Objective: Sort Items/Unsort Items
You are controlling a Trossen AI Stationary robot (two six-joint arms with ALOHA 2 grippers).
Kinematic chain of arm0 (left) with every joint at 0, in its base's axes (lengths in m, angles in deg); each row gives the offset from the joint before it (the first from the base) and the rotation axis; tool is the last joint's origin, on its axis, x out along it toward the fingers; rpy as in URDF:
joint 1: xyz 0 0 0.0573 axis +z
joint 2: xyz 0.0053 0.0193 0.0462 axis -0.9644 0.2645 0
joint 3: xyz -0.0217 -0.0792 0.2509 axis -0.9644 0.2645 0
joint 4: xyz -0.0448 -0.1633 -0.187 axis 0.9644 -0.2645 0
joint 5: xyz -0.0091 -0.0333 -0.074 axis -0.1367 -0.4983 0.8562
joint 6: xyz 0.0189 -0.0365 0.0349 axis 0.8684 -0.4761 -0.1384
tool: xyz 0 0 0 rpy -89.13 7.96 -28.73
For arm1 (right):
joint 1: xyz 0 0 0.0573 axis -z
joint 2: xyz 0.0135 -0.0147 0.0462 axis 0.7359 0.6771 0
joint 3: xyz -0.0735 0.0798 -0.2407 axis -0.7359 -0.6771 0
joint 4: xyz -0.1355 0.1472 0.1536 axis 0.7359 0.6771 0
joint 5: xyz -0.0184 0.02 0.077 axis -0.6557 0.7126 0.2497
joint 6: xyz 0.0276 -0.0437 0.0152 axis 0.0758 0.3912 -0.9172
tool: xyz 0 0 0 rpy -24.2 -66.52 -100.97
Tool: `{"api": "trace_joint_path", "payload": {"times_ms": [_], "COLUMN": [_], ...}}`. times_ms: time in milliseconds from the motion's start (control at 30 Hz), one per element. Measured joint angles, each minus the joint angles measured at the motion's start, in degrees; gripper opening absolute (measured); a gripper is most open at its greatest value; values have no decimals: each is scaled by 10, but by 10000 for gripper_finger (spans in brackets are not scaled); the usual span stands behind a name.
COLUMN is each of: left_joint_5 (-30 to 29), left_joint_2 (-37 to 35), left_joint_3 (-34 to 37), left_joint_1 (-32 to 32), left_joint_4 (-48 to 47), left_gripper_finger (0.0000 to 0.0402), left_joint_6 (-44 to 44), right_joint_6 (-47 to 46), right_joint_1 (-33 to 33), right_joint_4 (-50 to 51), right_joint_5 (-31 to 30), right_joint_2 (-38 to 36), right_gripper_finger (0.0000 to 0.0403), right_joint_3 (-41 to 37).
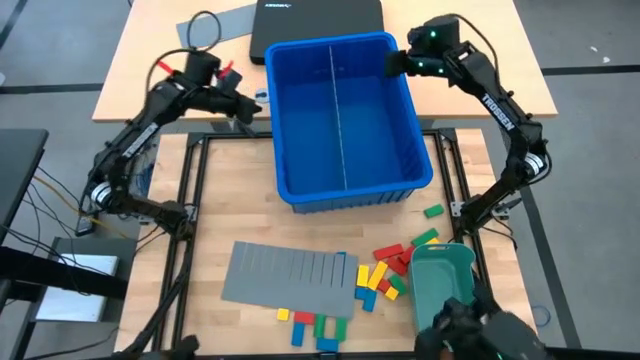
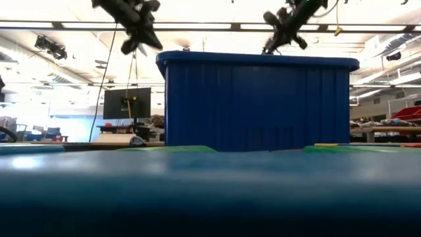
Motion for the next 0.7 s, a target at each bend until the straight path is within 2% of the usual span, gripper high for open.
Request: {"api": "trace_joint_path", "payload": {"times_ms": [167, 300, 400, 533, 700], "left_joint_5": [19, 27, 51, 118, 147], "left_joint_2": [-41, -79, -110, -152, -191], "left_joint_3": [-40, -42, -42, -42, -42], "left_joint_1": [-2, -2, -2, -2, -9], "left_joint_4": [-51, -78, -100, -107, -102], "left_gripper_finger": [1, 1, 1, 1, 1], "left_joint_6": [26, 38, 63, 83, 60], "right_joint_6": [24, 25, 9, -44, -118], "right_joint_1": [-53, -132, -212, -338, -488], "right_joint_4": [72, 148, 191, 214, 210], "right_joint_5": [52, 59, 50, 31, 57], "right_joint_2": [-1, -1, -8, -14, -14], "right_gripper_finger": [4, 4, 2, 2, 2], "right_joint_3": [90, 138, 143, 131, 116]}}
